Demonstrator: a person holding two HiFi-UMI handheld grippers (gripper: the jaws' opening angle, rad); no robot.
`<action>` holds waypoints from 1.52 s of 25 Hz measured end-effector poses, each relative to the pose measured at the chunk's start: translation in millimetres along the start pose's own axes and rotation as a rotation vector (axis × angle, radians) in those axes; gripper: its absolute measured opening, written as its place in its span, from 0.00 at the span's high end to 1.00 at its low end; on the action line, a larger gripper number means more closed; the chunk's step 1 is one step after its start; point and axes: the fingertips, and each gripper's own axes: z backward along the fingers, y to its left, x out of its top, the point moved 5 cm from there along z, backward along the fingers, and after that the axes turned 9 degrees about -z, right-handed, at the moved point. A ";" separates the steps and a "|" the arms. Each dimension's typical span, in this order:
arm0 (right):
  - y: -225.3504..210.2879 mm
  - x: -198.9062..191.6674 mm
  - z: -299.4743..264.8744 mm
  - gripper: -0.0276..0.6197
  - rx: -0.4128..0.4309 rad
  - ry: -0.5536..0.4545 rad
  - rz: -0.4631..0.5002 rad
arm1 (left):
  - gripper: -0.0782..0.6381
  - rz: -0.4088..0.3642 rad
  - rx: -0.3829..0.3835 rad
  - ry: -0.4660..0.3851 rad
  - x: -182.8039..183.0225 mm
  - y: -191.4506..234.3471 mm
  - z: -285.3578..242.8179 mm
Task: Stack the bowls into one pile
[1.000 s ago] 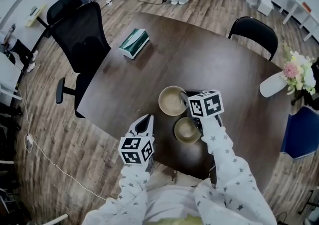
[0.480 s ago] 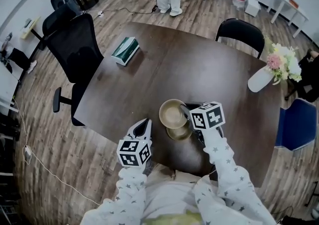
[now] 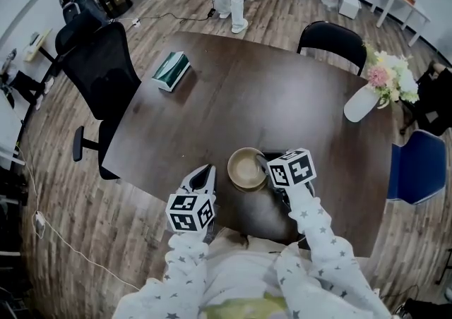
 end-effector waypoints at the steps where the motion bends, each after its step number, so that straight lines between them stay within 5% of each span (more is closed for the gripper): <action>1: -0.8 -2.3 -0.1 0.91 -0.005 0.009 0.005 | 0.85 0.000 -0.002 0.001 -0.4 -1.0 -0.4; 13: -6.6 -22.9 -11.3 0.91 -0.083 0.116 0.058 | 0.85 0.008 -0.004 0.018 -5.3 -6.4 -3.8; 30: -1.5 -25.4 -18.0 0.90 -0.106 0.101 0.139 | 0.85 0.018 0.003 0.020 -7.6 -6.7 -5.4; 38: -3.8 -22.1 -11.0 0.75 -0.106 0.035 0.124 | 0.85 0.008 0.001 0.008 -1.9 -8.8 -8.0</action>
